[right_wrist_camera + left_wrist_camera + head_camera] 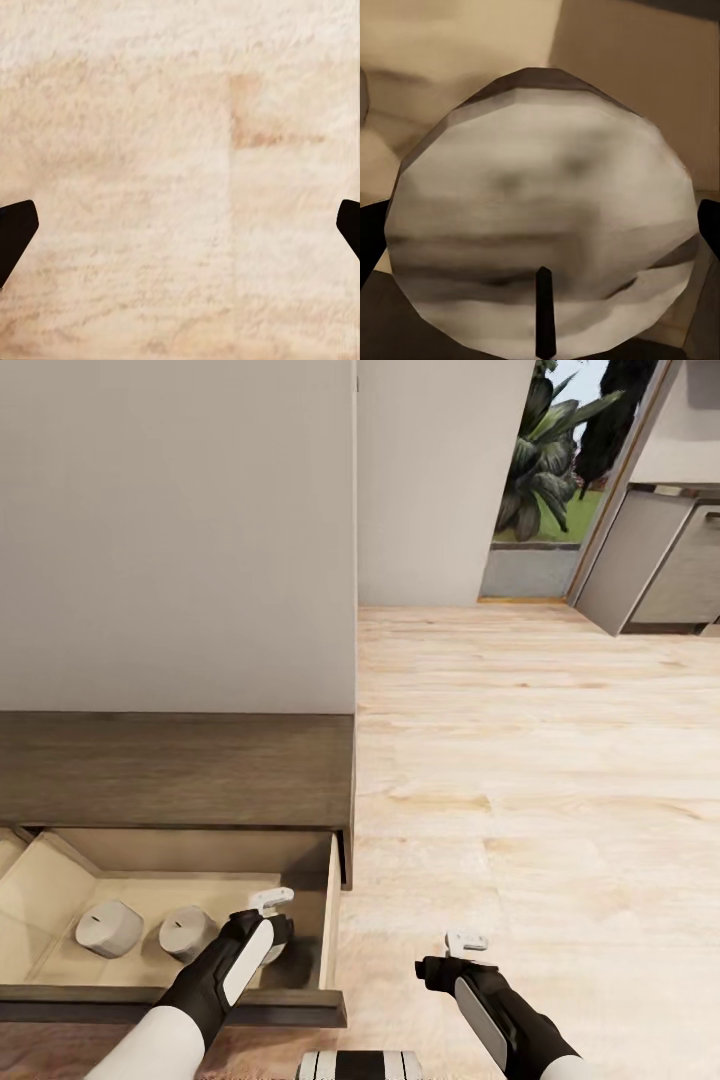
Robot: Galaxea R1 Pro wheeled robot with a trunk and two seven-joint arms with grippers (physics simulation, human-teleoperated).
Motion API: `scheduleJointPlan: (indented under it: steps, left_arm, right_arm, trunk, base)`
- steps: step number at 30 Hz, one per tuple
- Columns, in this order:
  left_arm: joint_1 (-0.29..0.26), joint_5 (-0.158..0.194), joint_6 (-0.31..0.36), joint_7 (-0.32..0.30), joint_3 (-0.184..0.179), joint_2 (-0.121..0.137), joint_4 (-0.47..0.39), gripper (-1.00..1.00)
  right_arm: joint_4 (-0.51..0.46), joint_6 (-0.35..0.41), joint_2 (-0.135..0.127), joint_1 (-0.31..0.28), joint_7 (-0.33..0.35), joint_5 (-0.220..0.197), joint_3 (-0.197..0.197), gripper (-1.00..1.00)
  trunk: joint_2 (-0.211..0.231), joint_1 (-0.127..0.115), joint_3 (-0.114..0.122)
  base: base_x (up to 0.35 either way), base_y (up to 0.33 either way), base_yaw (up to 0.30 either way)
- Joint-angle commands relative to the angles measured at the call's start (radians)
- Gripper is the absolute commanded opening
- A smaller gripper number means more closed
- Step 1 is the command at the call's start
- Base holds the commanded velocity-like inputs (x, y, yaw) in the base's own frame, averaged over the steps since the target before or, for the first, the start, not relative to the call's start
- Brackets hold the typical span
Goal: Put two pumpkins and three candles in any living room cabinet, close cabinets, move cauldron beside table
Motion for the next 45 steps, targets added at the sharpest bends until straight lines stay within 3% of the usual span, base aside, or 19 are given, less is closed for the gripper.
scheduleJointPlan:
  steps: [1, 3, 4, 16, 25, 32, 42, 45]
  left_arm:
    - [-0.001, 0.009, 0.001, 0.01, -0.004, 0.001, -0.002, -1.0]
    - [-0.001, 0.01, 0.001, 0.009, -0.003, 0.001, -0.003, -1.0]
    - [-0.001, 0.011, 0.001, 0.009, -0.002, 0.001, -0.003, 1.0]
    - [-0.001, 0.011, 0.001, 0.01, 0.002, 0.002, -0.023, 1.0]
    - [-0.001, 0.011, 0.003, 0.01, 0.005, 0.002, -0.023, 1.0]
    - [-0.001, 0.011, 0.006, 0.01, 0.039, 0.002, -0.023, 1.0]
    - [-0.001, 0.012, 0.006, 0.01, 0.041, 0.0, -0.023, 1.0]
    - [0.002, 0.011, 0.023, 0.01, 0.042, 0.007, -0.04, 1.0]
  right_arm:
    - [-0.002, 0.003, -0.001, 0.0, -0.01, -0.01, 0.005, 1.0]
    - [-0.002, 0.003, -0.001, -0.001, -0.01, -0.01, 0.005, 1.0]
    - [-0.002, 0.003, -0.001, -0.001, -0.01, -0.01, 0.005, 1.0]
    - [-0.002, 0.003, -0.001, -0.001, -0.01, -0.01, 0.004, 1.0]
    - [-0.002, 0.003, -0.001, -0.001, -0.01, -0.01, 0.004, 1.0]
    - [-0.002, 0.003, -0.001, -0.001, -0.01, -0.01, 0.004, 1.0]
    - [-0.002, 0.001, -0.001, 0.0, -0.008, -0.01, 0.004, 1.0]
    - [-0.003, -0.011, -0.001, -0.001, -0.007, -0.012, 0.007, 1.0]
  trunk:
    - [-0.001, 0.0, -0.005]
    - [-0.001, 0.0, -0.005]
    - [-0.001, 0.0, -0.005]
    - [-0.001, 0.0, -0.005]
    - [0.001, -0.004, 0.03]
    - [0.05, -0.031, 0.052]
    - [0.12, -0.069, 0.083]
    - [0.12, -0.069, 0.083]
  base:
    - [0.0, 0.0, 0.0]
    - [0.0, 0.0, 0.0]
    - [0.0, 0.0, 0.0]
    - [0.0, 0.0, 0.0]
    - [0.0, 0.0, 0.0]
    - [-0.098, 0.0, 0.0]
    - [-0.097, 0.016, 0.0]
    - [0.0, 0.0, 0.0]
